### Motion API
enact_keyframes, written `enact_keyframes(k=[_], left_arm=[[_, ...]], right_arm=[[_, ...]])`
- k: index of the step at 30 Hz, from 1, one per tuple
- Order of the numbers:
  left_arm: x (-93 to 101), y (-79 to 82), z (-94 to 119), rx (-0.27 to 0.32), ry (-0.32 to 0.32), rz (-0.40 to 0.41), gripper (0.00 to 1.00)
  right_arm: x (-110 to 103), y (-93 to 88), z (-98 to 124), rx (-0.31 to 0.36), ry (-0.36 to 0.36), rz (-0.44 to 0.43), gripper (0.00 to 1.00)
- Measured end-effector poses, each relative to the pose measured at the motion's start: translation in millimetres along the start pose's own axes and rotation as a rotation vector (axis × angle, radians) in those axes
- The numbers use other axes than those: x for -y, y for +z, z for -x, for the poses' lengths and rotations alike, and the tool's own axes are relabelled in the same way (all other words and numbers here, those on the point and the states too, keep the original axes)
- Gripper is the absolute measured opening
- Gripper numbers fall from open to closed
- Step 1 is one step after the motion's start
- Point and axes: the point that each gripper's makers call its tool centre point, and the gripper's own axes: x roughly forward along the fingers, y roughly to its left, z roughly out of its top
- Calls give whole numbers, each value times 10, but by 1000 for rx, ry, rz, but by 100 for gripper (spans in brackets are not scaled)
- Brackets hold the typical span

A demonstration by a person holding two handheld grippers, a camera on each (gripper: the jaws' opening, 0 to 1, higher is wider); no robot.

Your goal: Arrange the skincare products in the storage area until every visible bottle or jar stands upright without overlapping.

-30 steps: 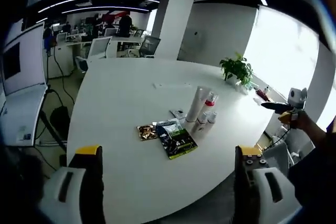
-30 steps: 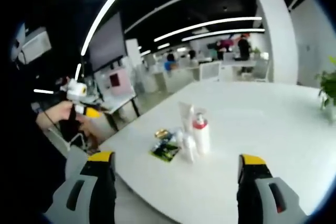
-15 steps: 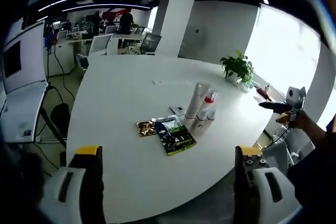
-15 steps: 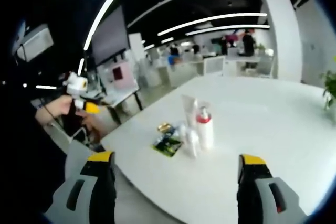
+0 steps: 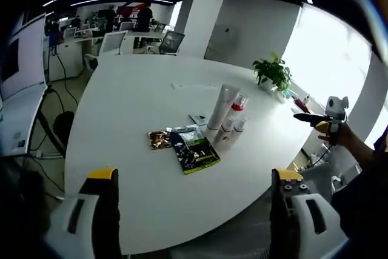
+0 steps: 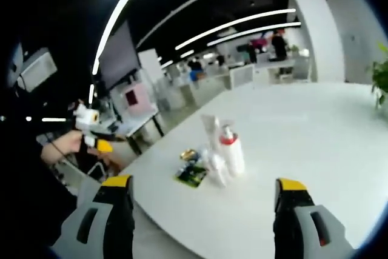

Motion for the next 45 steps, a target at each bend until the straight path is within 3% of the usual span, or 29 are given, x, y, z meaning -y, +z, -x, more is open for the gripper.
enact_keyframes(k=[6, 11, 16, 24, 28, 33, 37, 41, 45], left_arm=[[-76, -9, -36, -6, 14, 14, 99], [-115, 20, -75, -4, 21, 21, 99], [-111, 4, -124, -11, 13, 23, 99], [-213, 7, -169, 0, 25, 56, 99], [-246, -46, -179, -12, 31, 70, 99], [-297, -102, -167, -18, 41, 90, 99], [-353, -88, -148, 4, 60, 120, 98], [-350, -103, -143, -1, 60, 124, 98], [-409, -172, -156, -14, 73, 140, 98]], right_arm=[[94, 36, -108, -6, 9, -16, 99], [194, 10, -189, -50, 5, 25, 99], [297, 93, -266, -27, 11, 7, 98], [565, 168, -457, -62, -17, 56, 98], [702, 259, -536, -41, -27, 36, 98], [877, 294, -670, -64, -55, 78, 96], [989, 328, -818, -76, -56, 82, 95], [1179, 352, -934, -101, -102, 162, 95], [1286, 368, -1071, -99, -98, 135, 95]])
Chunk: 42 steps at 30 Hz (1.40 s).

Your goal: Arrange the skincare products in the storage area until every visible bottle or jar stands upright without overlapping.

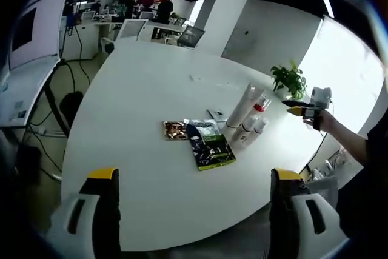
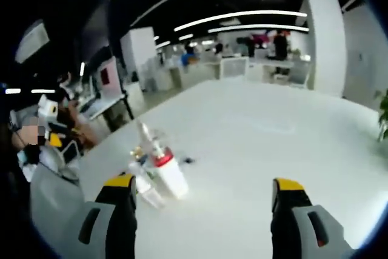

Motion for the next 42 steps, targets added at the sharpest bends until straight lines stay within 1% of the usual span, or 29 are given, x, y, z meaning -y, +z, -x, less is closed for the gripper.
enact_keyframes(k=[3, 5, 9, 12, 17, 20, 24, 29, 35, 38, 42], left_arm=[[-35, -38, -55, -12, 7, 15, 98], [-39, -35, -101, -17, 9, 21, 98], [-18, -21, -183, -28, 3, 15, 98], [-13, -31, -237, -41, -3, 13, 98], [-18, -51, -301, -59, -10, 16, 98], [9, -99, -343, -84, -21, 7, 99], [-8, -154, -399, -108, -21, 11, 99], [-56, -149, -439, -115, -16, 16, 99], [-92, -193, -516, -128, -12, 27, 98], [-69, -237, -579, -141, -23, 33, 99], [-36, -271, -663, -157, -36, 33, 99]], right_arm=[[40, -38, -94, -24, 8, 13, 94], [59, -63, -144, -41, 16, 24, 94], [136, -70, -280, -56, 33, 33, 94], [215, -81, -426, -70, 44, 43, 92], [283, 16, -713, -60, 81, 29, 93], [290, 15, -877, -71, 99, 31, 92], [273, -40, -1056, -101, 128, 70, 92], [264, -94, -1179, -122, 156, 84, 91], [295, -156, -1330, -158, 186, 128, 86], [257, -222, -1410, -192, 206, 166, 84], [127, -256, -1509, -211, 249, 202, 85]])
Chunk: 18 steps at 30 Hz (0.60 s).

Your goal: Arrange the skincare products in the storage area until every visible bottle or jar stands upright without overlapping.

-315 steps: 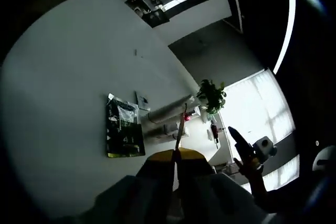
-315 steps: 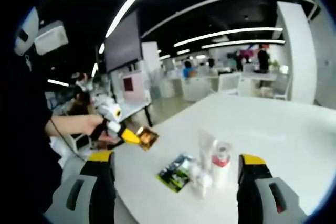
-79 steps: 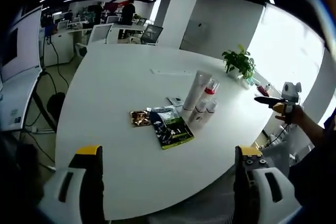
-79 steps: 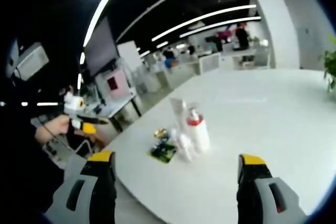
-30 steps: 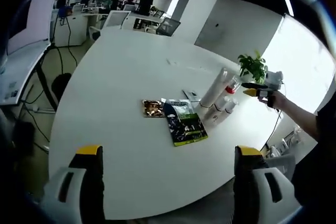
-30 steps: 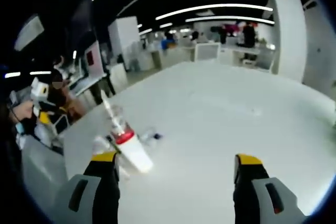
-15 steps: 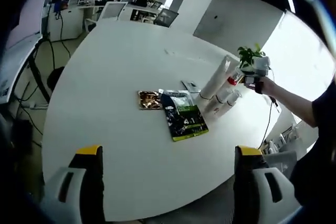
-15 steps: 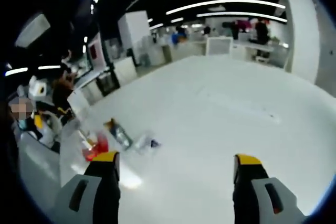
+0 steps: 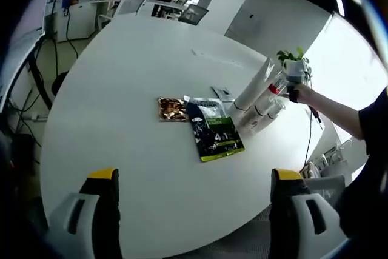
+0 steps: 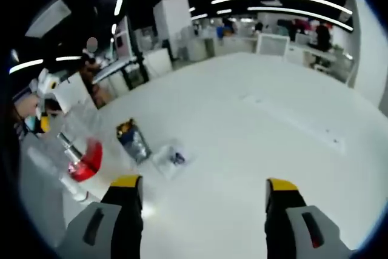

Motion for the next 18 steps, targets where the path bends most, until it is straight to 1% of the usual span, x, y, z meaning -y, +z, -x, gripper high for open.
enact_keyframes(k=[2, 4, 7, 10, 14, 18], left_arm=[[-1, -6, -29, -8, -2, -4, 99], [-14, -5, -48, -13, -2, -4, 99], [-15, -2, -62, -13, -5, -3, 99], [-28, -33, -95, -22, -4, 2, 99], [-39, -81, -125, -32, -5, 12, 99], [-51, -115, -154, -40, -4, 20, 99]], right_arm=[[-34, 14, -58, -5, 13, 22, 81], [-34, 36, -119, -2, 25, 24, 78], [-37, 68, -216, -2, 36, 29, 80], [-69, 92, -317, -11, 60, 56, 80], [-147, 91, -435, -47, 114, 130, 77], [-223, 149, -559, -81, 161, 205, 76]])
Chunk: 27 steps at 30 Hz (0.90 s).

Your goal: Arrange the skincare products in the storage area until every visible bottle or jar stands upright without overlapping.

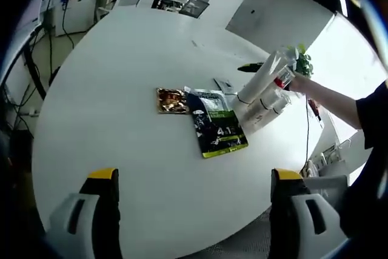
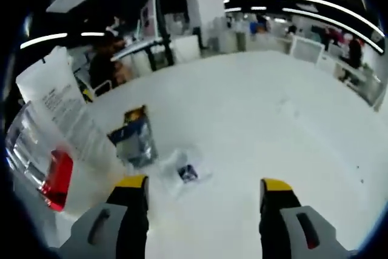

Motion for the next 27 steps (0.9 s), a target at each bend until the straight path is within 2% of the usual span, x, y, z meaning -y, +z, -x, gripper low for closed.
enact_keyframes(k=[6, 13, 16, 21, 23, 24, 27], left_arm=[[-20, -9, -39, -4, 1, 7, 98], [-39, -34, -60, -9, 2, 14, 99], [-51, -44, -61, -9, 3, 18, 99], [-67, -49, -65, -9, 5, 24, 99], [-66, -53, -71, -10, 5, 24, 99], [-63, -53, -73, -10, 4, 23, 99], [-50, -54, -83, -9, 1, 24, 99]], right_arm=[[-169, 21, -171, -75, 103, 127, 67], [-213, 0, -327, -110, 134, 150, 64], [-241, -56, -377, -139, 149, 159, 58], [-233, -61, -424, -164, 128, 200, 48], [-174, -61, -427, -175, 97, 249, 42], [-151, -72, -425, -186, 87, 276, 40], [-190, -68, -432, -183, 100, 265, 40]])
